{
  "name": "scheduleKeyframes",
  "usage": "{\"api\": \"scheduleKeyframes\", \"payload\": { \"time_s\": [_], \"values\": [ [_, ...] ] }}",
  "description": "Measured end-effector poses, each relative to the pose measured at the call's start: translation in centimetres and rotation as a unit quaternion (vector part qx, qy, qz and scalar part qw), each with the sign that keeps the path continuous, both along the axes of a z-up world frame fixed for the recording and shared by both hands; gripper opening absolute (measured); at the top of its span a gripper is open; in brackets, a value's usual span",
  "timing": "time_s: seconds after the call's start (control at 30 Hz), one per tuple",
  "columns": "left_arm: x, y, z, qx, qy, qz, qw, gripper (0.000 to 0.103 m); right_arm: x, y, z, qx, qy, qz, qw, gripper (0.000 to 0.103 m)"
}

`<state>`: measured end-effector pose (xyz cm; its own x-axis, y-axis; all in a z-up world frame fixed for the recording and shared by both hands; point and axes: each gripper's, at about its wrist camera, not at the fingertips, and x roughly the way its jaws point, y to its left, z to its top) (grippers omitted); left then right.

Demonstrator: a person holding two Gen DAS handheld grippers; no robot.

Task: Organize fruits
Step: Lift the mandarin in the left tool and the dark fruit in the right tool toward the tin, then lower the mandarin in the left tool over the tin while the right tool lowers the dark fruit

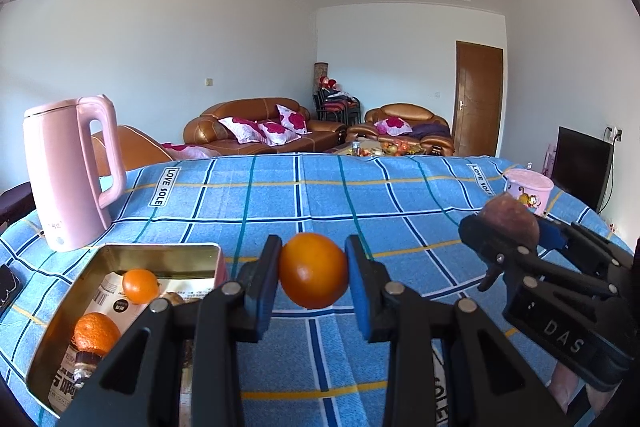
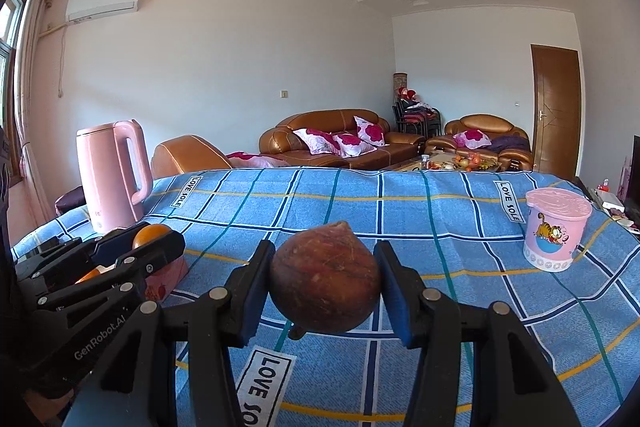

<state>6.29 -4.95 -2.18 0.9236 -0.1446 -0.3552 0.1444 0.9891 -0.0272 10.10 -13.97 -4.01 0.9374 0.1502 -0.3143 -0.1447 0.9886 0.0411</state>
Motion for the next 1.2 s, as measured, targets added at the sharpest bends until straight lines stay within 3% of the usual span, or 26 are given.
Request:
{"api": "scheduleKeyframes", "payload": {
  "time_s": [0.73,1.2],
  "values": [
    [-2.5,8.7,0.6,0.000,0.020,0.075,0.9970,0.034,-0.1,6.8,0.0,0.014,0.016,0.080,0.997,0.053],
    [-1.7,12.3,0.2,-0.004,0.049,0.108,0.9929,0.034,0.1,11.7,1.0,0.013,0.014,0.129,0.991,0.053]
  ]
}}
